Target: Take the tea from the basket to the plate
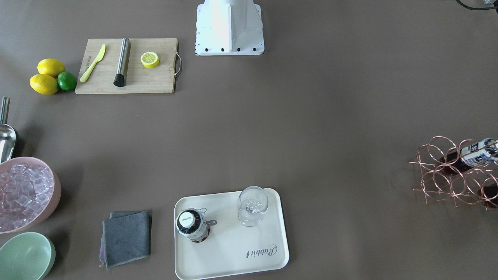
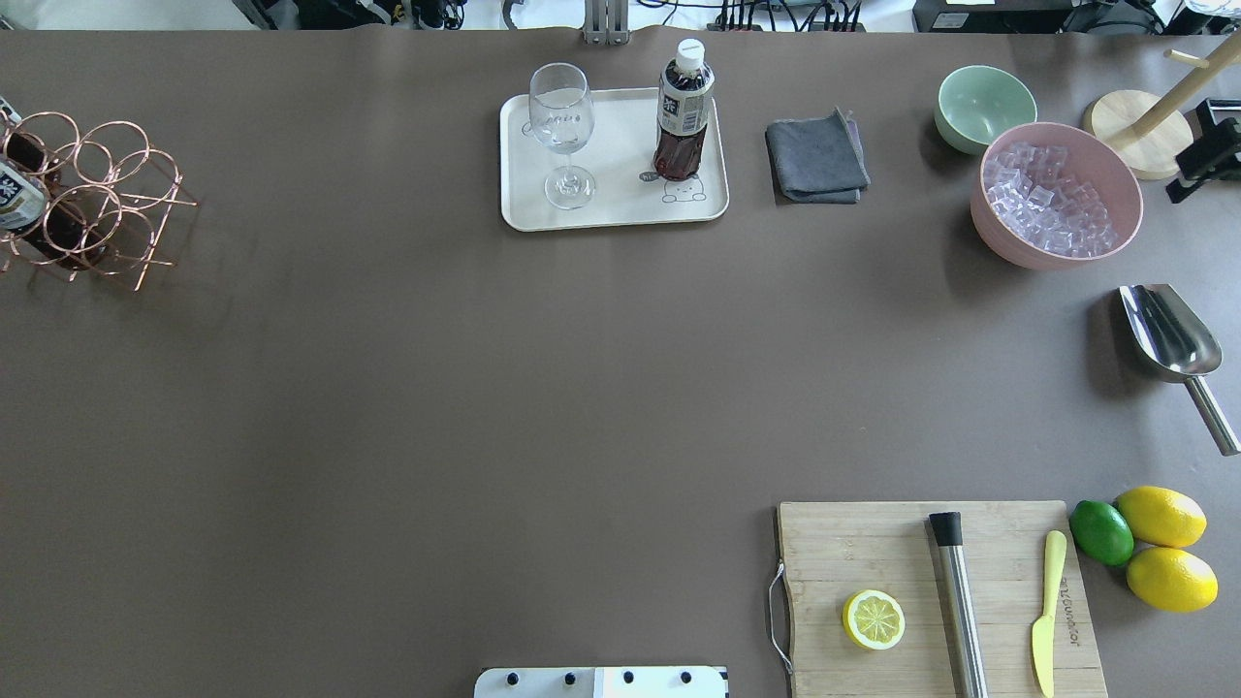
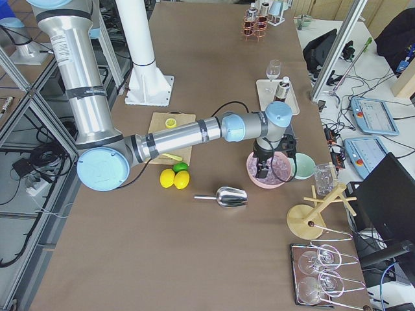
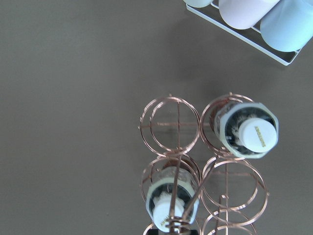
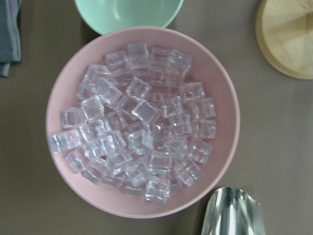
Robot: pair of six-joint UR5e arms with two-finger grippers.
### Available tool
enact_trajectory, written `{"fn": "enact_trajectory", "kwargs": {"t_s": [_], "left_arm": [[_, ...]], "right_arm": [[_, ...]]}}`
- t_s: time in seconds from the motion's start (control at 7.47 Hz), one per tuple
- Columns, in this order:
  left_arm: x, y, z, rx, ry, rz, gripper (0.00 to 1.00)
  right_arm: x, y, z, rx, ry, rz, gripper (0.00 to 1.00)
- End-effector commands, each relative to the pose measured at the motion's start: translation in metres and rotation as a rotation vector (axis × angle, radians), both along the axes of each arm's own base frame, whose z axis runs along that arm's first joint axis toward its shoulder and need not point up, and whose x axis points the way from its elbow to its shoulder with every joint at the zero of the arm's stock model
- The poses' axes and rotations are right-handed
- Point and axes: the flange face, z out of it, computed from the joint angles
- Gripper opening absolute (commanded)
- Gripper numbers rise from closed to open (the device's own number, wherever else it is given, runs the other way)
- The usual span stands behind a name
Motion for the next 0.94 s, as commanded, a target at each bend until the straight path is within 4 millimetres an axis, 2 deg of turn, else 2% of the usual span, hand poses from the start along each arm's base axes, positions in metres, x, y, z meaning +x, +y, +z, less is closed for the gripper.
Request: {"fn": "enact_trajectory", "kwargs": {"t_s": [0.0,0.13,0.27,0.8], "left_arm": [[0.001,-0.014,0.012,-0.021,-0.003,-0.001,0.0],[0.004,-0.018,0.007,-0.016,-0.008,0.004,0.93],[0.006,-0.018,0.006,-0.015,-0.008,0.005,0.99],[0.014,-0.021,-0.003,-0.036,-0.019,-0.019,0.99]], "right_arm": [[0.071,0.052,0.076,-0.033,0.028,-0.017,1.0],[0.087,0.066,0.097,-0.043,0.03,-0.021,1.0],[0.097,0.075,0.117,-0.055,0.09,-0.029,1.0],[0.097,0.078,0.133,-0.096,0.09,-0.022,1.0]]}}
